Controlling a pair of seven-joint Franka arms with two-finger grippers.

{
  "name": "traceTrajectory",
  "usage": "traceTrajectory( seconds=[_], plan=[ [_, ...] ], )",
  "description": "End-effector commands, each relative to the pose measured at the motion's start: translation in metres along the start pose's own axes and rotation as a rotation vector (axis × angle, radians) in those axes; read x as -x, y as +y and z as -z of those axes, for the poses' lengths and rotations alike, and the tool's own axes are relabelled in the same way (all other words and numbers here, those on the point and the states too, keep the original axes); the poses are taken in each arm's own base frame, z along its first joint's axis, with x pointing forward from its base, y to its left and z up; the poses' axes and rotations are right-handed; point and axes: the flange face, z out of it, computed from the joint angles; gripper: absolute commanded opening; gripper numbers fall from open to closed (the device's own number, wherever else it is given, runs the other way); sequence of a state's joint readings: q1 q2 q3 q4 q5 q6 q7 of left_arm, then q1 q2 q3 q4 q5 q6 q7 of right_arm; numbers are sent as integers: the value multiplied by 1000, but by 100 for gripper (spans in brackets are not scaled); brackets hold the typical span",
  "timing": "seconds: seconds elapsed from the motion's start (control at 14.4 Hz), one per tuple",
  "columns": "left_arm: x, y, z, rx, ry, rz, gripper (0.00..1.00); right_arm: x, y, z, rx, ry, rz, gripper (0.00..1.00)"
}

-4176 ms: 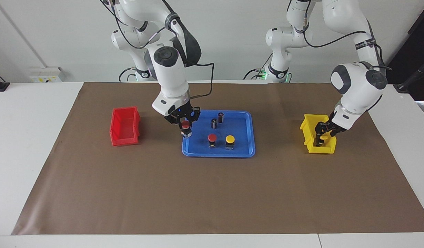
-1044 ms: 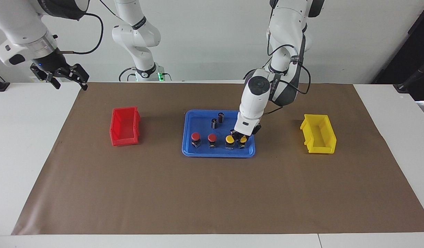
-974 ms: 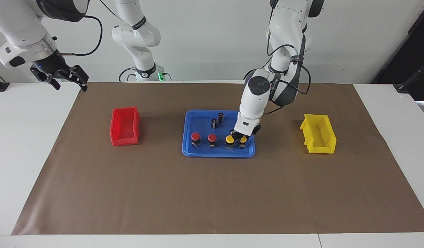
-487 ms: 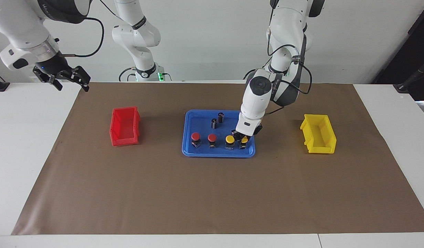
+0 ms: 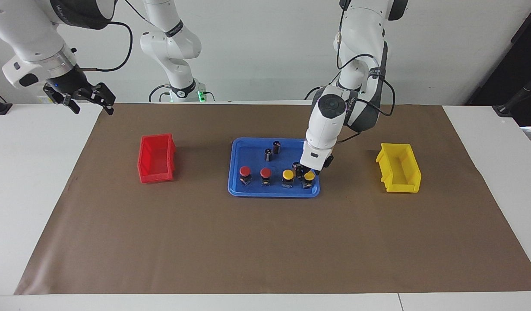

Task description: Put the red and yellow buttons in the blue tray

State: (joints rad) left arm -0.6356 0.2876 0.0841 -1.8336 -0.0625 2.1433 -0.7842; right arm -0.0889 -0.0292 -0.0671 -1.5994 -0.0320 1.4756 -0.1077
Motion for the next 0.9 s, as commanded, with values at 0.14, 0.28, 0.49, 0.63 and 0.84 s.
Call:
traceTrajectory(
  seconds=[0.14, 0.28, 0.49, 0.63, 0.84],
  plan=[
    [-5, -44, 70, 2, -39, -5, 87, 6, -2, -1, 11, 9, 22, 100],
    [-13, -61, 82, -10, -60, -52, 93, 6, -2, 0, 11, 11, 23, 100],
    [-42, -118, 122, 11, -44, -102, 100, 7, -3, 0, 8, 8, 25, 100],
    [-43, -155, 153, 7, -55, -187, 100, 7, -4, 1, 8, 10, 25, 100],
    [-40, -198, 188, -18, -49, -236, 100, 6, -5, 0, 7, 10, 25, 100]
  ],
)
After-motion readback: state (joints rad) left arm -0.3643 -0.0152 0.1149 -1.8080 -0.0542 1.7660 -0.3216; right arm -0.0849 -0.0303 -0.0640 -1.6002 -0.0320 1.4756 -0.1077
